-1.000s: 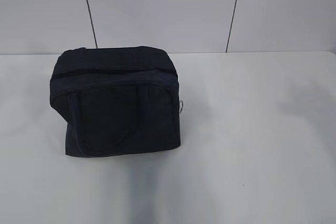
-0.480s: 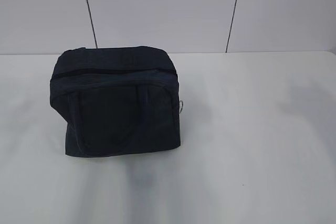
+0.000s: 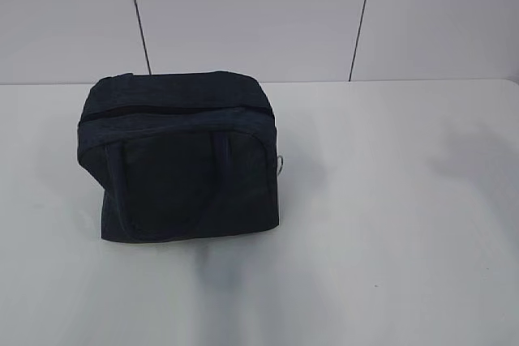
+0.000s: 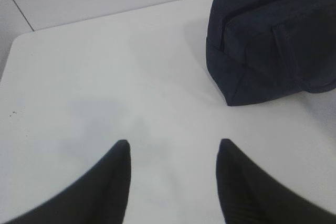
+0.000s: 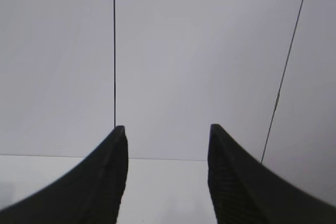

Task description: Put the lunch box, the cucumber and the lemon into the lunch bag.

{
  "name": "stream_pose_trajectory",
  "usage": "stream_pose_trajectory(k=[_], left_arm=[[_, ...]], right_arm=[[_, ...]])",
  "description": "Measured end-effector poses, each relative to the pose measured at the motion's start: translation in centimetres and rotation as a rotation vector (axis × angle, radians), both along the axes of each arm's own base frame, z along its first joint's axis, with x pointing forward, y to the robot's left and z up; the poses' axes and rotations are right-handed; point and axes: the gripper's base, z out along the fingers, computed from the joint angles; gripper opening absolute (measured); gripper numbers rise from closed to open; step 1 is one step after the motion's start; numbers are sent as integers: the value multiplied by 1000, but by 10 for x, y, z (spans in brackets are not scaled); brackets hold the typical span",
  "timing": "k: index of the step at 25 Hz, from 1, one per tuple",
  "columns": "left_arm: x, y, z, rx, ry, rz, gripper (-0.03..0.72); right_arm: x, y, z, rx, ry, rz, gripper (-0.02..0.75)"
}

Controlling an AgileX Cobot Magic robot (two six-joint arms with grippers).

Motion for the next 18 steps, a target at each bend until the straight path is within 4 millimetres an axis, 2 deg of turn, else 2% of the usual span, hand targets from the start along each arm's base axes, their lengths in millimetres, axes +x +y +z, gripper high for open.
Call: stream_pose_trajectory(k=[7, 11, 18], left_arm=[[-20, 0, -30, -35, -25, -11, 385], [-20, -1, -44, -37, 10, -12, 385], [-20, -1, -46, -36, 22, -12, 384]], right_arm=[[0, 0, 0, 0, -1, 3, 379], [0, 0, 0, 0, -1, 3, 379], [0, 0, 0, 0, -1, 3, 379]])
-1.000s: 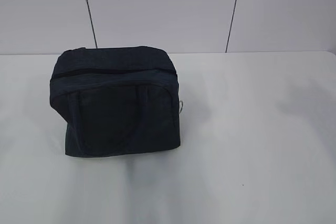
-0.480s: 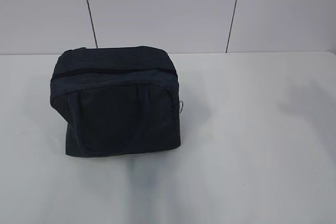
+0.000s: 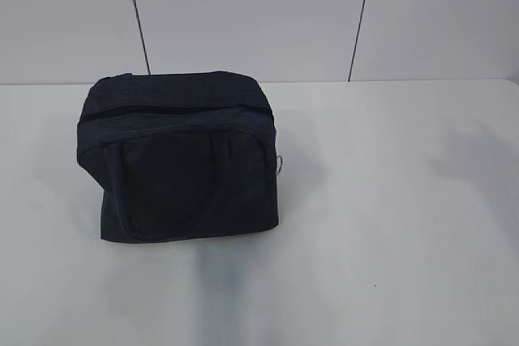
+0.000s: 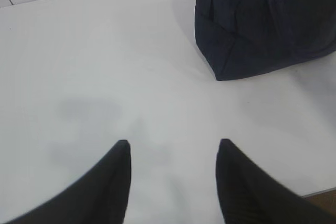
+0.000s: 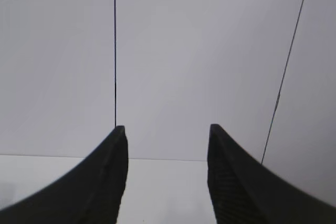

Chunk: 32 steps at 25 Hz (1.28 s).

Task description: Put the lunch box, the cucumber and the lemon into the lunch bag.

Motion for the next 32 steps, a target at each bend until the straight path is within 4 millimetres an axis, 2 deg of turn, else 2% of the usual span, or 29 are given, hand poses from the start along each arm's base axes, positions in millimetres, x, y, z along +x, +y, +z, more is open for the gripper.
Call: stream_pose_trajectory(k=[32], left_arm=[[-1, -4, 0, -46, 4, -28, 318]], right_arm=[[0, 0, 0, 19, -2, 3, 379]])
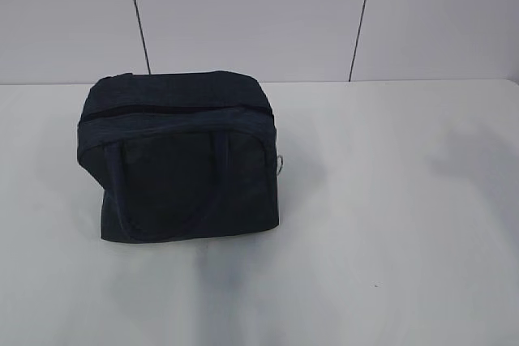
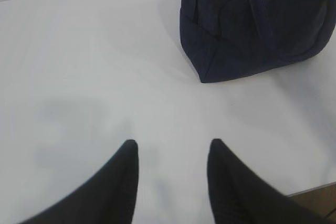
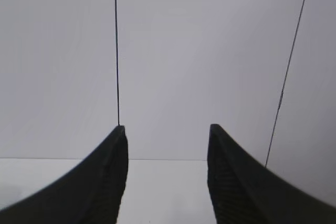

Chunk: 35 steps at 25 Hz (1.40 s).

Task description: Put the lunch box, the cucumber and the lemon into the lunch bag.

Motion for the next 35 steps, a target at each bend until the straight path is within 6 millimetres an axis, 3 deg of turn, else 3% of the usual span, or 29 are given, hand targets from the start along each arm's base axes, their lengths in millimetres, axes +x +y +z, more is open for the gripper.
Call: stream_pose_trajectory(k=[6, 14, 22, 35], left_arm=[[0, 0, 0, 0, 0, 0, 308], [0, 0, 0, 0, 1, 0, 308], [0, 0, 0, 0, 1, 0, 307], [0, 0, 0, 0, 1, 0, 307]], right_arm=[[0, 0, 0, 79, -5, 5, 379], [0, 0, -1, 44, 0, 3, 379], [-6, -1, 24, -53, -67, -11, 379], [-3, -1, 16, -128, -76, -18, 379]])
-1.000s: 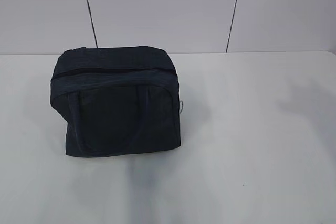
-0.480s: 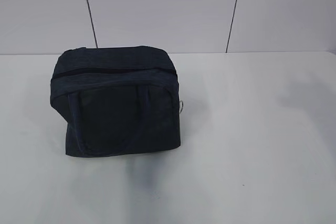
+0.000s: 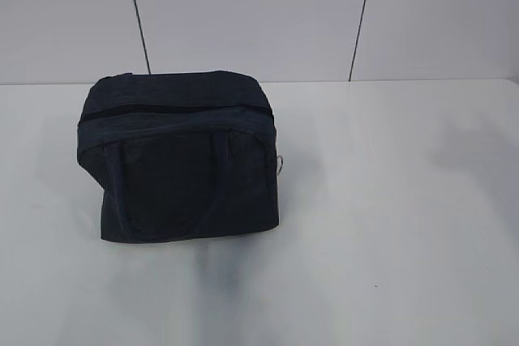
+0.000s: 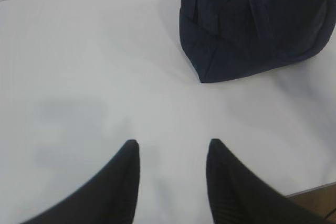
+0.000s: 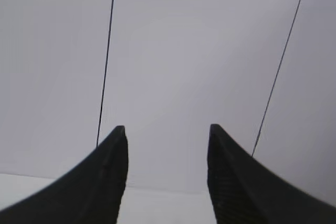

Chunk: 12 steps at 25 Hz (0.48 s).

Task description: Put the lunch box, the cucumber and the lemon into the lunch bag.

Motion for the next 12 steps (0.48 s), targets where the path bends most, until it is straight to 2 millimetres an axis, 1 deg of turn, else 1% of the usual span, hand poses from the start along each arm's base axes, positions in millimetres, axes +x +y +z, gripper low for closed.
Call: stream_pose_trajectory(k=[3, 5, 10, 12], left_arm=[[0, 0, 0, 0, 0, 0, 307], [0, 0, 0, 0, 0, 0, 307], [0, 0, 0, 0, 0, 0, 307], [0, 0, 0, 0, 0, 0, 307]], right_arm=[[0, 7, 1, -22, -34, 68, 379], [3, 13, 0, -21, -21, 137, 379], [9, 33, -11, -121, 70, 328, 379], [10, 38, -18, -115, 146, 388, 379]])
